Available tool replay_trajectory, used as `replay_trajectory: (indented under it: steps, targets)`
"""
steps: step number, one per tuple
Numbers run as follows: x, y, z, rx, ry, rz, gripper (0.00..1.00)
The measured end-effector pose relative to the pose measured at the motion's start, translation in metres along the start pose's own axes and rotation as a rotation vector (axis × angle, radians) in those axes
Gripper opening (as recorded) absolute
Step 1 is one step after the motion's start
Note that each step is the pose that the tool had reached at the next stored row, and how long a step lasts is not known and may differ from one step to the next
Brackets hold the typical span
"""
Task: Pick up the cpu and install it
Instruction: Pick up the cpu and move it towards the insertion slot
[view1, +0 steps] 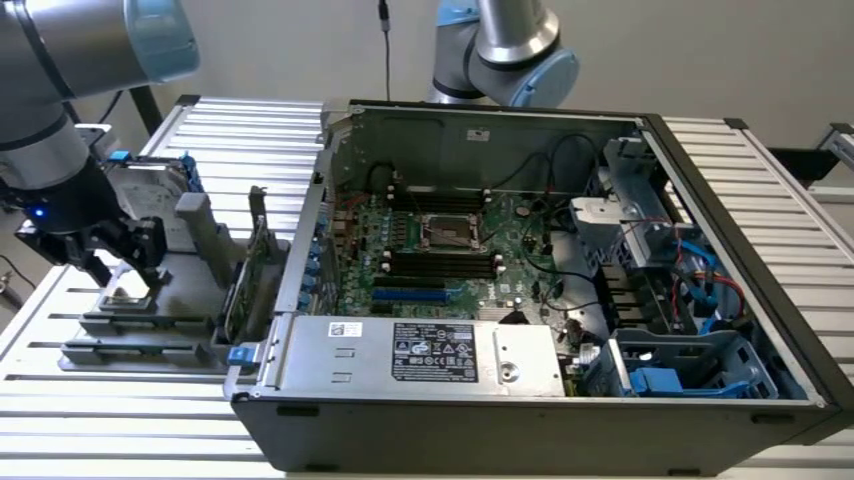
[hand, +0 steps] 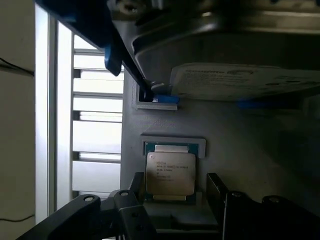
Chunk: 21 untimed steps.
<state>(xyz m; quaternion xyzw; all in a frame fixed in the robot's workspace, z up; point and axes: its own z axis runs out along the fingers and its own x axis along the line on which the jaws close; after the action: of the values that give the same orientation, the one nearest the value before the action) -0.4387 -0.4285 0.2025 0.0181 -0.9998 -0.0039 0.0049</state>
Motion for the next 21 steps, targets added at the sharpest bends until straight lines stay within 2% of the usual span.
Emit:
replay_trajectory:
  steps: [5, 15, 21]
  targets:
    - [0.0, 0.0007, 0.0015, -0.0004, 0.0003, 0.015, 0.62]
    - [0.0, 0.0013, 0.0081, -0.0006, 0.0082, 0.027, 0.62]
    - [0.0, 0.0014, 0.0119, -0.0006, 0.0102, 0.027, 0.62]
